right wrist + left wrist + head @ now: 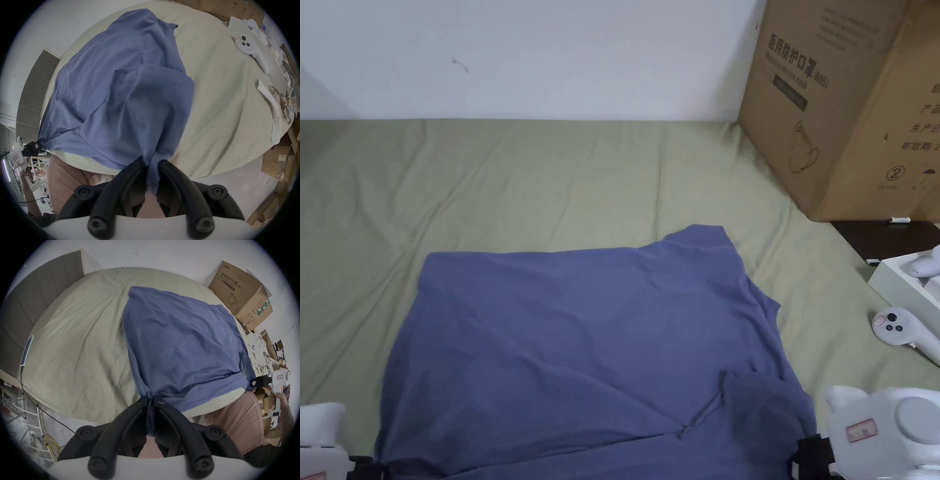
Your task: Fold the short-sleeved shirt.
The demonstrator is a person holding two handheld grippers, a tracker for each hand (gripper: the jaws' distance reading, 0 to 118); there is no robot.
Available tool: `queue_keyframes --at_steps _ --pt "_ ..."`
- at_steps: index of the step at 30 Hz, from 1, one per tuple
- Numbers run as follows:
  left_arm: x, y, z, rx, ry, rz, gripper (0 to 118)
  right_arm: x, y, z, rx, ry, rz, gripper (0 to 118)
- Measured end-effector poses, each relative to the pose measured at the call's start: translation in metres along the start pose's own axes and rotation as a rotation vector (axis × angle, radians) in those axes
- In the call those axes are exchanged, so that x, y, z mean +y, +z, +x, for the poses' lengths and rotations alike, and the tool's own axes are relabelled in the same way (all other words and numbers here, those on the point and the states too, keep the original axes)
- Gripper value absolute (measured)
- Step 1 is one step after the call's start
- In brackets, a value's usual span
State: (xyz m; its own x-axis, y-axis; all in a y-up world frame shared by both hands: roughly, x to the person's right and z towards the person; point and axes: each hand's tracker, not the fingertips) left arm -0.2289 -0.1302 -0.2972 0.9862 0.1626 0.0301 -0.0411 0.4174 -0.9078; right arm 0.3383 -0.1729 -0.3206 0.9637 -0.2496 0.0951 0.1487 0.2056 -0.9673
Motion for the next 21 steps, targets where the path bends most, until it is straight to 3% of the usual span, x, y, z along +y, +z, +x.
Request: queue_keyframes --at_steps 3,10,21 --pt "0.003 0.009 -0.008 -0.029 0.039 0.01 6 -0.001 0.022 0.007 0.081 -0.043 0.082 10" --pt "0.059 0.031 -0.03 -0.242 0.234 0.115 6 0.036 0.071 0.014 0.251 -0.168 0.201 10" --pt "0.175 -0.072 -0.042 -0.217 0.41 0.053 6 0.182 0.015 0.019 0.261 -0.346 0.195 10"
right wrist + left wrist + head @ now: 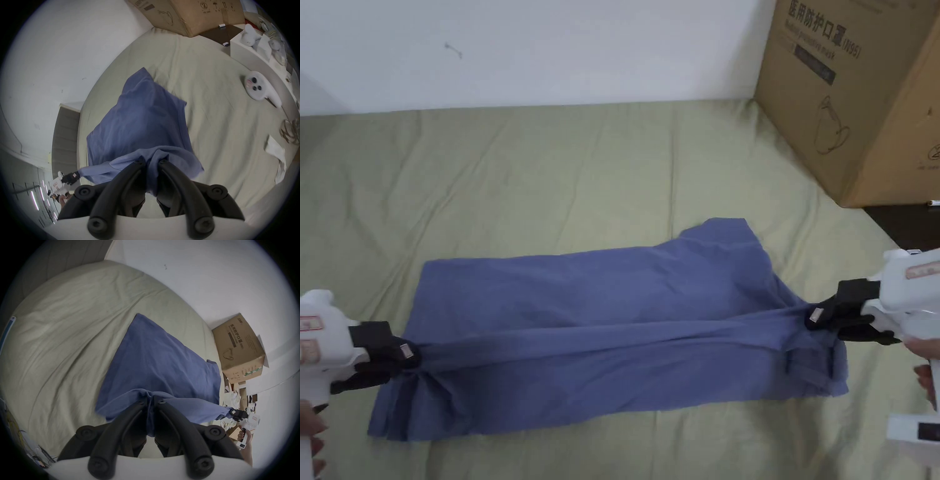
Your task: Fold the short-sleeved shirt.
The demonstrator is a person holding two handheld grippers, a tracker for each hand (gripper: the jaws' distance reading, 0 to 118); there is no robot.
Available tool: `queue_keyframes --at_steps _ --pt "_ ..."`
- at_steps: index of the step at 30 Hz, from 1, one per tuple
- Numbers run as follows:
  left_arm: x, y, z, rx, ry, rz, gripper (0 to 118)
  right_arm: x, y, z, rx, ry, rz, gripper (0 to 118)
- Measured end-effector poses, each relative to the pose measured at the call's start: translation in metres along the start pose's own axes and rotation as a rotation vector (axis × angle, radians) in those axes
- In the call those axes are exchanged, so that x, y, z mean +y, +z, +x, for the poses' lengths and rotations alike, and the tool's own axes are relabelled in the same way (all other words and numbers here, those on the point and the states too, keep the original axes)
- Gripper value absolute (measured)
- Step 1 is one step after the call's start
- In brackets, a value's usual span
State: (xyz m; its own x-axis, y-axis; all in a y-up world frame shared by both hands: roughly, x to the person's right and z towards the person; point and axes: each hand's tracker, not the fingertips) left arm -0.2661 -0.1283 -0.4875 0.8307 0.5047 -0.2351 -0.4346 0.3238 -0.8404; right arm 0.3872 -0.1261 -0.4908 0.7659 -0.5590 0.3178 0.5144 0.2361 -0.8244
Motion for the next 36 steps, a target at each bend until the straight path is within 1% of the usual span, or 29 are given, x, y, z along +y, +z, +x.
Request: queue_keyframes --at_steps 3,5,6,7,8,9,10,11,12,14,15,16,17,18,19,20,21,22,23,24,26,27,28,29,31,33,34,35,36 --pt "0.011 -0.035 -0.002 0.036 0.033 -0.038 6 0.019 -0.036 0.001 -0.026 -0.024 -0.005 10" --pt "0.013 -0.045 -0.006 0.024 0.063 -0.025 7 0.02 -0.048 0.003 -0.023 -0.086 0.042 10" --pt "0.011 -0.045 -0.008 -0.005 0.083 0.001 18 0.018 -0.049 0.003 -0.011 -0.111 0.077 15" --pt "0.009 -0.042 -0.007 -0.025 0.087 0.039 43 0.015 -0.048 0.004 -0.002 -0.126 0.124 36" --pt "0.006 -0.039 -0.007 -0.058 0.089 0.063 80 0.011 -0.045 0.001 0.016 -0.107 0.16 70" --pt "0.001 -0.033 -0.004 -0.096 0.081 0.087 109 0.005 -0.039 -0.002 0.032 -0.079 0.191 104" --pt "-0.004 -0.023 -0.002 -0.123 0.068 0.127 112 -0.001 -0.031 -0.006 0.045 -0.051 0.235 110" --pt "-0.008 -0.013 0.003 -0.142 0.034 0.165 110 -0.007 -0.021 -0.009 0.052 -0.005 0.28 110" --pt "-0.014 -0.005 0.01 -0.146 -0.001 0.184 110 -0.013 -0.012 -0.015 0.046 0.044 0.29 110" --pt "-0.032 0.02 0.02 -0.124 -0.104 0.299 110 -0.032 0.01 -0.03 0.033 0.141 0.3 110" --pt "-0.043 0.034 0.027 -0.112 -0.152 0.369 110 -0.044 0.022 -0.038 0.02 0.183 0.312 109" --pt "-0.056 0.049 0.035 -0.091 -0.194 0.449 110 -0.06 0.037 -0.049 -0.013 0.234 0.353 108" --pt "-0.072 0.064 0.041 -0.061 -0.23 0.532 109 -0.078 0.052 -0.059 -0.032 0.296 0.425 106" --pt "-0.085 0.076 0.044 -0.033 -0.251 0.597 100 -0.094 0.063 -0.065 -0.036 0.351 0.489 99" --pt "-0.1 0.089 0.049 -0.011 -0.28 0.667 83 -0.11 0.073 -0.07 -0.021 0.406 0.55 88" --pt "-0.113 0.1 0.054 0.015 -0.308 0.723 55 -0.125 0.081 -0.074 0.003 0.464 0.561 64" --pt "-0.121 0.106 0.057 0.029 -0.328 0.751 7 -0.138 0.087 -0.077 0.015 0.492 0.586 21" --pt "-0.124 0.106 0.052 0.068 -0.351 0.748 0 -0.15 0.09 -0.08 0.003 0.496 0.606 4" --pt "-0.133 0.111 0.054 0.141 -0.361 0.74 0 -0.158 0.089 -0.078 -0.032 0.477 0.621 3" --pt "-0.137 0.113 0.055 0.107 -0.357 0.731 0 -0.165 0.091 -0.077 -0.035 0.458 0.628 3" --pt "-0.134 0.114 0.049 0.082 -0.359 0.671 0 -0.168 0.09 -0.071 0.036 0.407 0.57 3" --pt "-0.129 0.113 0.047 0.09 -0.356 0.628 0 -0.169 0.088 -0.069 0.038 0.393 0.552 3" --pt "-0.118 0.11 0.045 0.122 -0.353 0.566 0 -0.169 0.086 -0.067 0.021 0.399 0.553 3" --pt "-0.103 0.102 0.042 0.17 -0.355 0.465 0 -0.169 0.084 -0.066 0.005 0.407 0.542 3" --pt "-0.072 0.074 0.026 0.216 -0.329 0.218 0 -0.167 0.08 -0.064 -0.025 0.435 0.503 3" --pt "-0.05 0.046 0.004 0.174 -0.289 0.06 0 -0.165 0.076 -0.061 -0.017 0.433 0.475 3" --pt "-0.044 0.031 -0.005 0.171 -0.27 0.055 1 -0.165 0.074 -0.06 -0.009 0.428 0.462 3" --pt "-0.039 0.021 -0.01 0.213 -0.275 0.073 17 -0.166 0.072 -0.06 -0.005 0.424 0.449 3" --pt "-0.033 0.009 -0.015 0.254 -0.298 0.061 74 -0.165 0.069 -0.06 -0.012 0.423 0.437 3"
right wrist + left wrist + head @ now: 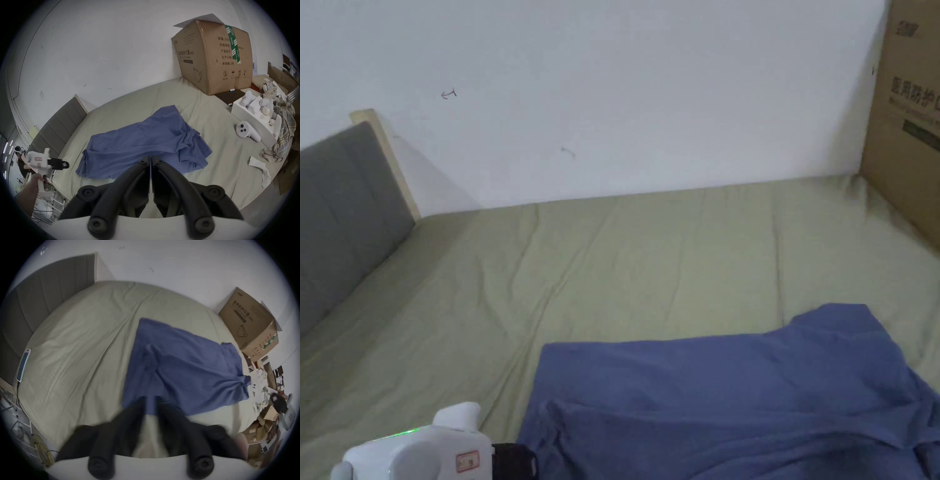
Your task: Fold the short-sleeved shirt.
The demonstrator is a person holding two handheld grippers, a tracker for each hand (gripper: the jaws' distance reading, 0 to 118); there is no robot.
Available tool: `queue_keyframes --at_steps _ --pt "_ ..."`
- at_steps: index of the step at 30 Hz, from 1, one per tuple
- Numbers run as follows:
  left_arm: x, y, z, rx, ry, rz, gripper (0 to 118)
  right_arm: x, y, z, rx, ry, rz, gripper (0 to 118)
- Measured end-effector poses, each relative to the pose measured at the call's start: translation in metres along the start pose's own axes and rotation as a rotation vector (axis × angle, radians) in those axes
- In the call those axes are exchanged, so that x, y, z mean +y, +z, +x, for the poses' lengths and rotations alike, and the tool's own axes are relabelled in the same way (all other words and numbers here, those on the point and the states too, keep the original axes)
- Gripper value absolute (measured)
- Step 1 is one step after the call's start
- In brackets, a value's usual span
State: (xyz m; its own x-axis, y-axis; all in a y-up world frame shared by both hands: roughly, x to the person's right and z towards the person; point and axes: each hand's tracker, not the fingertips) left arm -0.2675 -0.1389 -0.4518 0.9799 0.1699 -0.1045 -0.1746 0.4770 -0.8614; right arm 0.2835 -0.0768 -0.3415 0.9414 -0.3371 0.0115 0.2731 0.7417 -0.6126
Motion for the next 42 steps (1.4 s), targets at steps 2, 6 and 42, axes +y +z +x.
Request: queue_keyframes --at_steps 2,6,42 --pt "-0.002 -0.027 -0.004 0.08 -0.037 -0.035 118 -0.002 -0.007 0.0 -0.008 0.001 -0.025 3" --pt "-0.004 -0.068 -0.014 0.113 -0.006 -0.13 113 -0.003 -0.015 0.001 0.006 -0.007 -0.074 3" --pt "-0.023 -0.02 0.022 0.089 -0.064 0.007 1 0.025 -0.171 0.124 -0.241 -0.008 -0.524 40"
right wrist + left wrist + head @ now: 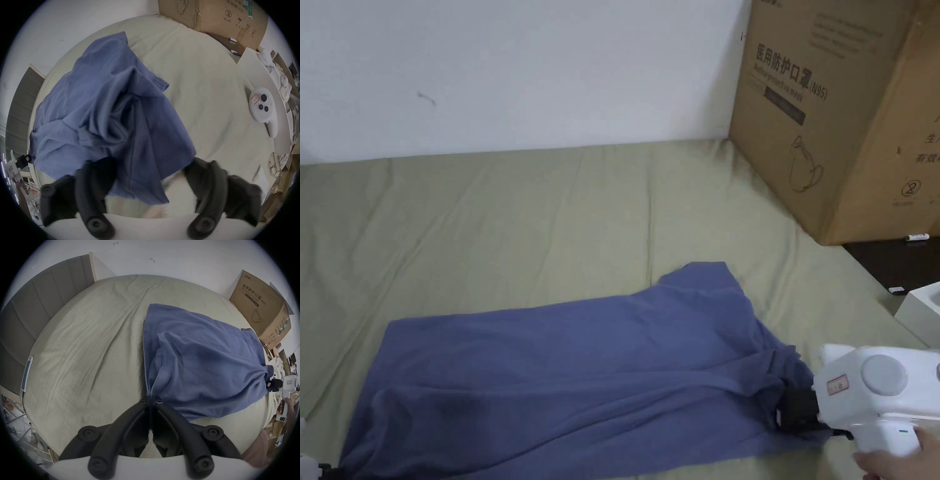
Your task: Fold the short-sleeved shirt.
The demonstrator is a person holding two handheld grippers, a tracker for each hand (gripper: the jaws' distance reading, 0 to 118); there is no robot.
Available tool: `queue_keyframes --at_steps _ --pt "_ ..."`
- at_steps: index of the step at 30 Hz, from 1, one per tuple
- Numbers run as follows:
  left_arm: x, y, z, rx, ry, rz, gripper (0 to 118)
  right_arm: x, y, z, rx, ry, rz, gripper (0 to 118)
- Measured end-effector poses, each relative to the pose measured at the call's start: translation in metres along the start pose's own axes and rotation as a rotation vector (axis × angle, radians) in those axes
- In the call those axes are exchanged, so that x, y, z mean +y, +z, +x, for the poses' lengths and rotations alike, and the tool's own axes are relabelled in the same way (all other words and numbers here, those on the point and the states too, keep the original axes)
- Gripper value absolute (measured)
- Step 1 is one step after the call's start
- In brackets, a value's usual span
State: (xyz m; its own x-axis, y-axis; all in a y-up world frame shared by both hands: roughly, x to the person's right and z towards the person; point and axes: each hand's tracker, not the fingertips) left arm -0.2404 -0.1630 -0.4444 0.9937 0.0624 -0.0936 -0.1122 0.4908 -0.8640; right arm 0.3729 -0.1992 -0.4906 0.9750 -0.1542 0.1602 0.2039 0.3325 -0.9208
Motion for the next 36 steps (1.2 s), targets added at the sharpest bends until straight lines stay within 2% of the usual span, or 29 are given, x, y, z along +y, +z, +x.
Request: queue_keyframes --at_steps 1,2,3,7,13,16,19,23,26,27,28,29,30,31,32,34,36 --pt "-0.001 0.001 0.0 0.002 0.006 -0.001 1 -0.003 0.01 -0.003 0.048 -0.006 0.014 6" --pt "-0.002 0.003 0.001 0.001 0.012 -0.001 1 -0.005 0.016 -0.001 0.105 -0.022 0.012 6" --pt "-0.002 0.007 0.001 -0.001 0.015 0.001 1 -0.008 0.022 -0.002 0.119 -0.034 0.011 6" --pt "0.001 0.026 0.002 -0.008 -0.001 0.039 1 -0.015 0.048 -0.008 0.028 0.068 0.076 6" --pt "0.003 0.071 -0.006 -0.018 -0.045 0.086 1 -0.036 0.1 0.0 0.066 0.039 0.094 6" --pt "-0.014 0.096 -0.01 -0.02 -0.109 0.046 1 -0.068 0.126 0.005 0.055 0.069 0.085 6" --pt "-0.044 0.113 -0.021 -0.058 -0.136 -0.044 1 -0.105 0.15 0.009 0.096 0.054 0.03 6" --pt "-0.087 0.096 -0.037 -0.086 -0.104 -0.162 1 -0.135 0.132 0.021 0.13 0.01 -0.058 6" --pt "-0.108 0.065 -0.046 -0.102 -0.041 -0.21 4 -0.139 0.097 0.026 0.092 -0.02 -0.082 6" --pt "-0.111 0.06 -0.05 -0.135 -0.004 -0.185 22 -0.14 0.09 0.028 0.082 -0.045 -0.087 9" --pt "-0.113 0.049 -0.06 -0.142 0.04 -0.177 55 -0.141 0.087 0.029 0.086 -0.081 -0.083 16" --pt "-0.115 0.047 -0.065 -0.147 0.071 -0.181 91 -0.139 0.086 0.03 0.069 -0.117 -0.083 33" --pt "-0.115 0.047 -0.07 -0.17 0.1 -0.186 108 -0.139 0.088 0.029 0.04 -0.125 -0.085 70" --pt "-0.115 0.051 -0.074 -0.192 0.124 -0.165 105 -0.139 0.091 0.026 0.022 -0.094 -0.076 92" --pt "-0.112 0.059 -0.076 -0.201 0.128 -0.132 105 -0.138 0.096 0.023 -0.014 -0.056 -0.052 100" --pt "-0.105 0.068 -0.08 -0.193 0.133 -0.122 105 -0.133 0.111 0.016 -0.086 0.028 0.021 100" --pt "-0.094 0.095 -0.064 -0.193 0.12 -0.045 105 -0.128 0.125 0.004 -0.12 0.04 0.045 100"
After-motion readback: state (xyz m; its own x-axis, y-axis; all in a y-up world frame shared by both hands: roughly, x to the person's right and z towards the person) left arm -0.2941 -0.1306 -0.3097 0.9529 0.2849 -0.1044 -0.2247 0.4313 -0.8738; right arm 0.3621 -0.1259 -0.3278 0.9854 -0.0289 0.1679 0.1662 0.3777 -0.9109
